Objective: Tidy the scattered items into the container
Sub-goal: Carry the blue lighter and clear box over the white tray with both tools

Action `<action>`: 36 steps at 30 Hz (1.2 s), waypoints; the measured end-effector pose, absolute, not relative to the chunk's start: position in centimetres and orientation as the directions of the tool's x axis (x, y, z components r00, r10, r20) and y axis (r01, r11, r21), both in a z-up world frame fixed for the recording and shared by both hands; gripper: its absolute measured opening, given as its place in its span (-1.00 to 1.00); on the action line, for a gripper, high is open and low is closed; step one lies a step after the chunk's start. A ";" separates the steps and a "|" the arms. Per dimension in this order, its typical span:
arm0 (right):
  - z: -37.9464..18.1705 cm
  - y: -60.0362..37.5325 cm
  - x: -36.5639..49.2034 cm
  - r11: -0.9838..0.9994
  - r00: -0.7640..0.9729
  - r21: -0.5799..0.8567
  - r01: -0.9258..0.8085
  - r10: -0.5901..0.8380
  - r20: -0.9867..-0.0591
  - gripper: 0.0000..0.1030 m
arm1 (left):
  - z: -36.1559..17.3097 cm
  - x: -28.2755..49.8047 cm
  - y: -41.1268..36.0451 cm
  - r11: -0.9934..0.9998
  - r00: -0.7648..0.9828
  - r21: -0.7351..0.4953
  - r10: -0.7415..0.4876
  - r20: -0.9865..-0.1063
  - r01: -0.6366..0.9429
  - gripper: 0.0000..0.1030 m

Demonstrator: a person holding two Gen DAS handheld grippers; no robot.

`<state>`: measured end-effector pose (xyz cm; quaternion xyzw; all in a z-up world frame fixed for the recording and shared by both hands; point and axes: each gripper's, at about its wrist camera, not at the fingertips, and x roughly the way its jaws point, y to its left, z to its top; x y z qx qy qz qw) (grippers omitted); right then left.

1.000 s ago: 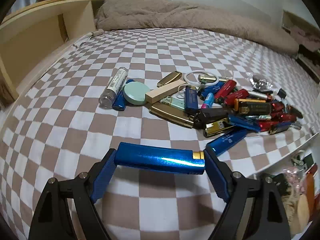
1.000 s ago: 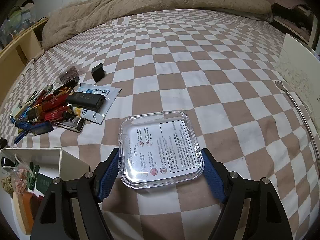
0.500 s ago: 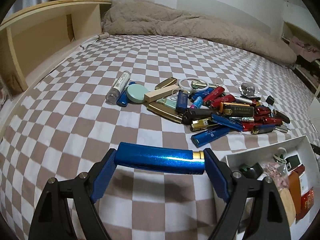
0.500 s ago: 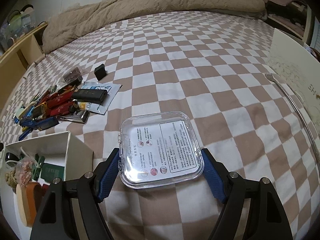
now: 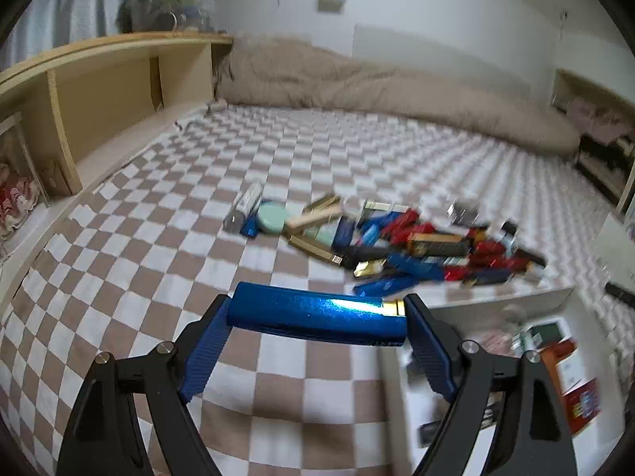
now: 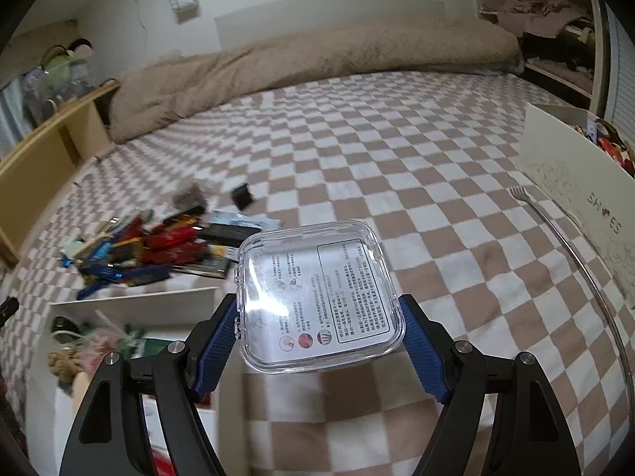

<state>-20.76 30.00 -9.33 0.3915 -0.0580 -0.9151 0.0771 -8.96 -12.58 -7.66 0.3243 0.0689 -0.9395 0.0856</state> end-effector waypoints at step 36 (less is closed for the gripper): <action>-3.7 24.3 -10.3 -0.933 -0.713 0.207 0.294 -0.358 -0.603 0.54 | -6.3 -3.7 -0.9 -0.985 -0.772 -0.148 0.029 -0.636 0.085 0.66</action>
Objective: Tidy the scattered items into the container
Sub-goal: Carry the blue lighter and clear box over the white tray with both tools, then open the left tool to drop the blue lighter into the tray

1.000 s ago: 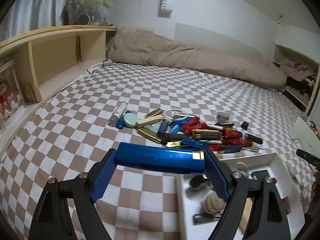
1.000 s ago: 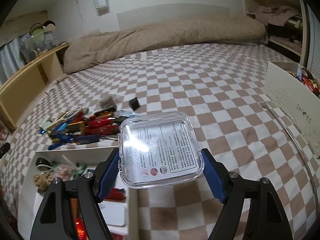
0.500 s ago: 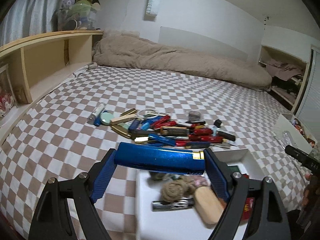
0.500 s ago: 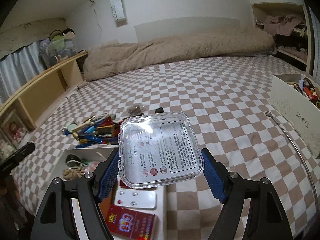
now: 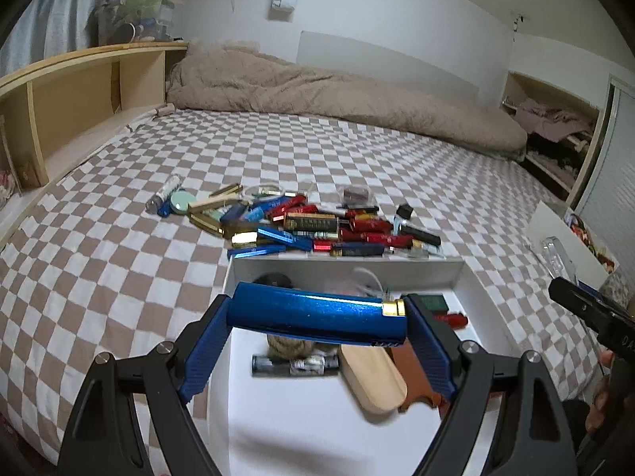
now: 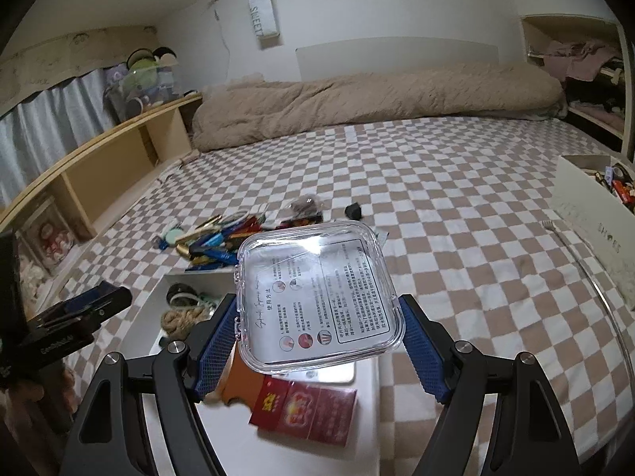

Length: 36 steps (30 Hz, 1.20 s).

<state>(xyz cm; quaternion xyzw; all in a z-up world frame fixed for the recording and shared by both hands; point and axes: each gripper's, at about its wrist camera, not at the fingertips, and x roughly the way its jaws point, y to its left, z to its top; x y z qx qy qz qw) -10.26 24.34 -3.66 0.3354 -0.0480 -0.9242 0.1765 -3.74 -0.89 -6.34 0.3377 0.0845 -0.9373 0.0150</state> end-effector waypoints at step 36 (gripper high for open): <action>-8.6 21.4 -6.1 -0.891 -0.519 0.281 0.358 -0.440 -0.733 0.54 | -13.8 -5.3 -1.3 -0.956 -0.557 -0.192 0.037 -0.830 0.223 0.77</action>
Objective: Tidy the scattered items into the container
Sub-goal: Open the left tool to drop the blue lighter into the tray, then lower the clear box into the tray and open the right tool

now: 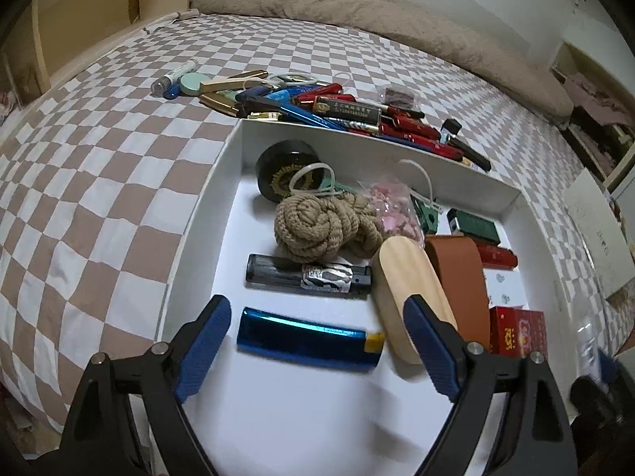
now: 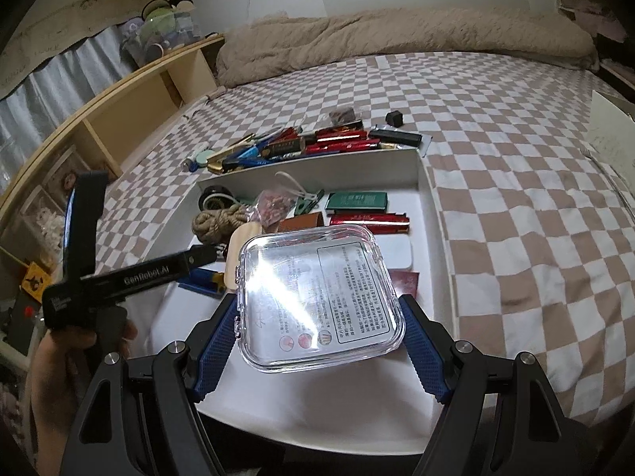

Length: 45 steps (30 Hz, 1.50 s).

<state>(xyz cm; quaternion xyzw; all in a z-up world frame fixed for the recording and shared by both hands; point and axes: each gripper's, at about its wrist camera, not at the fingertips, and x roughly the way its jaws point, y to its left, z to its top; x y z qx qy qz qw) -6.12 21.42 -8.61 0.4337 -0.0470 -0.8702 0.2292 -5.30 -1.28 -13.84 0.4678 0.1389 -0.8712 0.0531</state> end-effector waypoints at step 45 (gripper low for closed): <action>-13.2 6.5 -5.0 -0.768 -0.163 0.447 0.458 -0.567 -0.807 1.00 | -7.6 -1.3 -7.2 -0.958 -0.722 -0.216 0.012 -0.692 0.191 0.78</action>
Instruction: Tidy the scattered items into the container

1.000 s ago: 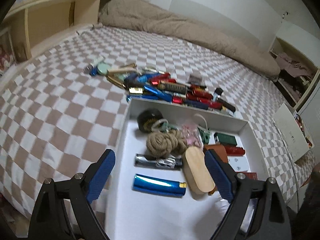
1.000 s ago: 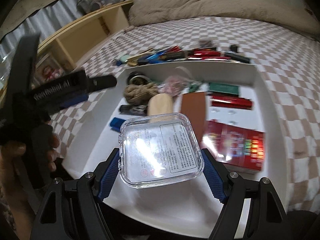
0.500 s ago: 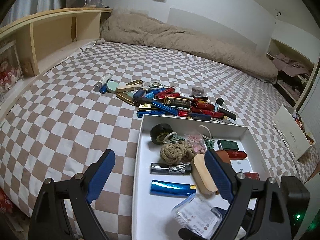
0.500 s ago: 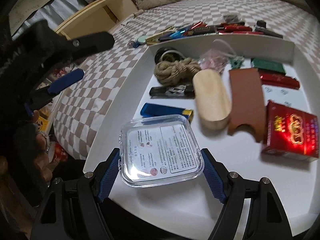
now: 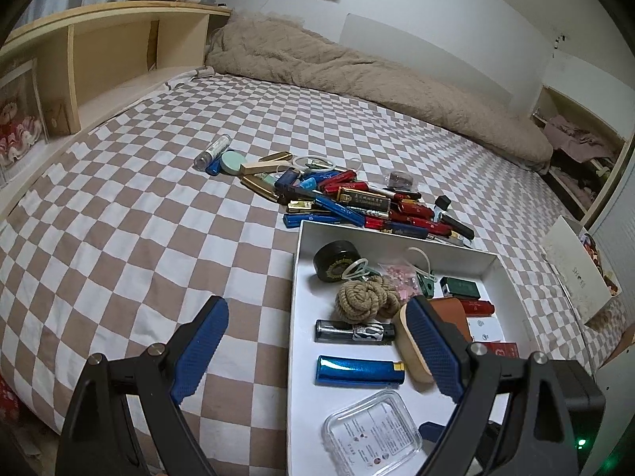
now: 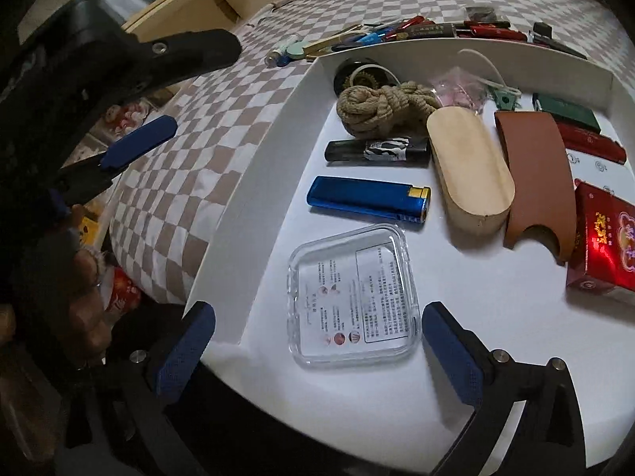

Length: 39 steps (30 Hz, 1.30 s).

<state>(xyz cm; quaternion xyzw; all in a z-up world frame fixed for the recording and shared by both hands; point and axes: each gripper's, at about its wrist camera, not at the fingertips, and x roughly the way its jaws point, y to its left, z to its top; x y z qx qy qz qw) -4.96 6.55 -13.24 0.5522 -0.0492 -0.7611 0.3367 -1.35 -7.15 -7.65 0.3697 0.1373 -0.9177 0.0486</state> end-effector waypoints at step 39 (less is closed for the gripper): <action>-15.1 4.2 -5.1 -0.649 0.014 0.682 0.337 -0.721 -0.693 1.00 | -6.6 -0.6 -8.1 -0.955 -0.738 -0.211 -0.012 -0.675 0.208 0.78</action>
